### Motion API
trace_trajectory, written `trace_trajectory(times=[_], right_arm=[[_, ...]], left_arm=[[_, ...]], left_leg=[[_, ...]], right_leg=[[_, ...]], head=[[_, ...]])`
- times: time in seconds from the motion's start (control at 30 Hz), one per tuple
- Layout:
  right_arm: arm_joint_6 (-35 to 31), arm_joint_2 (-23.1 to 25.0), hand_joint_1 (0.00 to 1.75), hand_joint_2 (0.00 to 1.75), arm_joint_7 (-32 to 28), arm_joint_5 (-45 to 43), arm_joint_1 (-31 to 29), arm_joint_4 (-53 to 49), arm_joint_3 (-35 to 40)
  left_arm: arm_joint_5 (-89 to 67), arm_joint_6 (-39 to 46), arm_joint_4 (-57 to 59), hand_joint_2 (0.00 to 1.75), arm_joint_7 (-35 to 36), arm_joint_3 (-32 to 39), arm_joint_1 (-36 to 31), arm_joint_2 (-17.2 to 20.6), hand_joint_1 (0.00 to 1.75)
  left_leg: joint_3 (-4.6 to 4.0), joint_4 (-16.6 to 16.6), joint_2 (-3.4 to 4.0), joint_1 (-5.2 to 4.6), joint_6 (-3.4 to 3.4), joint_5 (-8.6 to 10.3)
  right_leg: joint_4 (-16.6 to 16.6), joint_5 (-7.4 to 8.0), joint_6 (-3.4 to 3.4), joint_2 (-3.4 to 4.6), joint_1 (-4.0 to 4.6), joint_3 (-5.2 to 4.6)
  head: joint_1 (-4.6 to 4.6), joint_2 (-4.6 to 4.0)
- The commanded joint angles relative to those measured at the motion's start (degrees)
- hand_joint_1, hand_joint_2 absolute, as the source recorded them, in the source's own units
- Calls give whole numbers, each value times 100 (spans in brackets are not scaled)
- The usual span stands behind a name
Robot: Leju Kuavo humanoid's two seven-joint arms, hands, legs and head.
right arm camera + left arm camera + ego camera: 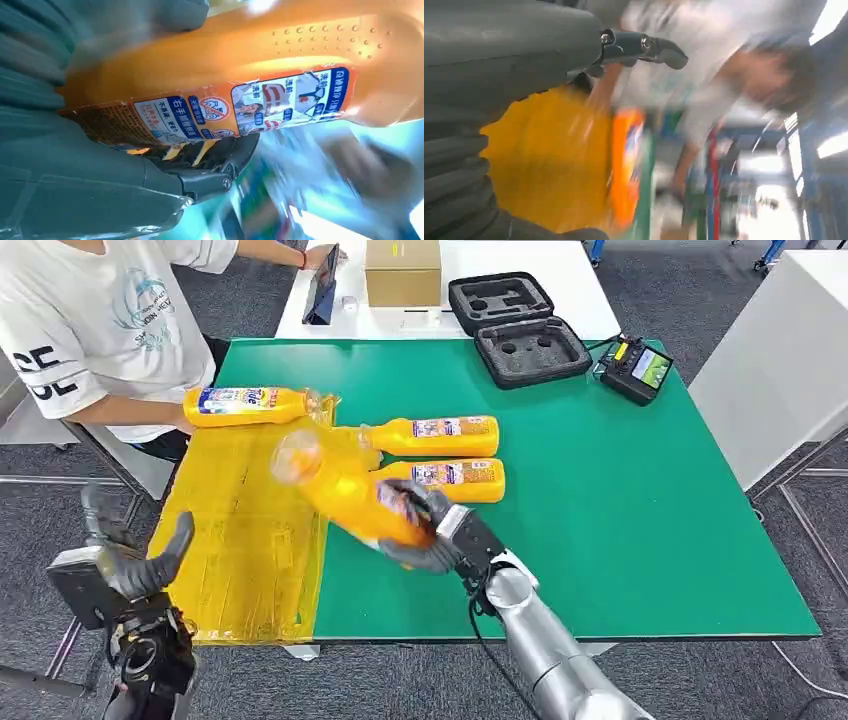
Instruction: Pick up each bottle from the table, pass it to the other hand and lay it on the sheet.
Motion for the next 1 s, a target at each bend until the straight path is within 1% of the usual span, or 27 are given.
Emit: trace_trajectory(times=[0.03,0.1,0.13,0.17,0.2,0.27,0.3,0.37,0.4,0.5,0.53,0.57,0.67,0.7,0.73,0.77,0.8,0.83,0.87,1.0], right_arm=[[-702,80,175,175,-10,-346,255,-566,-6],[-730,65,175,175,-35,-417,272,-421,-8],[-749,68,175,175,-44,-451,267,-381,-14],[-741,59,175,175,-43,-473,244,-260,7],[-738,66,175,175,-44,-510,215,-108,12],[-772,88,175,175,-44,-560,184,61,20],[-779,113,175,175,-39,-581,156,255,49],[-744,135,175,175,-44,-578,146,370,120],[-630,161,175,175,-44,-547,163,544,281],[-677,293,175,175,-44,-329,235,702,643],[-709,322,175,175,-44,-317,253,698,664],[-725,332,175,175,-44,-313,258,699,672],[-733,302,175,175,-44,-359,225,720,696],[-728,289,175,175,-44,-375,215,725,701],[-622,291,175,175,-44,-414,193,799,738],[-577,290,175,175,-44,-310,171,868,879],[-651,358,175,175,-44,-217,195,935,989],[-559,418,175,175,-44,-244,197,1024,1059],[-638,431,175,175,-44,-91,213,1053,1237],[-541,525,175,175,-44,-82,225,1216,1596]], left_arm=[[733,-1471,79,175,476,-258,350,-113,0],[666,-1579,-68,175,500,-490,393,-133,0],[654,-1571,-150,175,522,-555,423,-153,0],[656,-1643,-203,175,570,-655,446,-126,0],[571,-1898,-283,175,651,-938,483,-28,0],[549,-1966,-369,175,703,-1111,512,-64,0],[466,-2042,-398,175,745,-1312,511,-20,0],[422,-2067,-404,175,768,-1434,490,-21,0],[358,-2153,-347,175,823,-1621,415,47,0],[295,-2142,-137,175,835,-1837,123,103,0],[292,-2130,-112,175,841,-1836,74,104,0],[292,-2127,-95,175,843,-1834,50,108,0],[292,-2129,-62,175,840,-1841,46,138,0],[293,-2128,-70,175,840,-1842,58,143,0],[284,-2104,-61,175,823,-1847,39,151,0],[279,-2086,-21,175,811,-1859,-29,156,0],[259,-2049,81,175,827,-1893,-166,160,0],[241,-2017,165,175,848,-1921,-255,167,0],[282,-2008,286,175,917,-1943,-355,164,0],[422,-2018,694,175,975,-2054,-655,187,0]], left_leg=[[30,-6,-13,1,-4,-12],[11,-3,-11,2,-3,-5],[21,-3,-17,2,-3,-10],[13,-1,-12,2,-3,-8],[25,1,-14,3,-5,-15],[10,-1,-9,2,-3,-7],[24,0,-11,3,-5,-15],[13,-4,-9,3,-3,-7],[24,-5,-12,3,-5,-11],[18,-6,-8,3,-4,-8],[12,-5,-10,4,-5,-6],[25,-5,-10,7,-8,-12],[10,-5,-11,4,-5,-5],[22,-6,-11,6,-6,-10],[19,-6,-10,4,-5,-9],[11,-5,-7,3,-3,-6],[24,-5,-6,6,-5,-12],[15,-4,-12,4,-4,-7],[9,-5,-11,3,-4,-4],[16,-9,-15,3,-6,-4]], right_leg=[[-6,-15,-3,-6,0,32],[-5,-7,-1,-6,2,13],[-6,-13,-2,-10,2,25],[-3,-9,-2,-6,2,16],[-2,-16,-4,-6,3,28],[-4,-7,-2,-3,2,13],[-3,-14,-3,-2,3,28],[-6,-6,-2,-3,3,15],[-7,-11,-3,-4,3,28],[-7,-7,-3,-1,2,20],[-5,-6,-3,-2,3,15],[-6,-11,-6,1,6,28],[-4,-5,-3,-3,3,10],[-6,-10,-5,-2,5,23],[-6,-8,-3,-1,3,19],[-5,-5,-2,0,2,11],[-6,-9,-3,4,4,24],[-4,-7,-3,-3,4,16],[-3,-5,-3,-4,5,10],[-6,-6,-4,-7,5,18]], head=[[-2,0],[-2,0],[0,0],[-2,0],[-2,0],[-2,0],[-2,0],[-2,0],[-2,0],[-2,0],[0,0],[-2,0],[0,0],[-2,0],[-2,0],[-2,0],[-2,0],[0,0],[-2,0],[-2,0]])
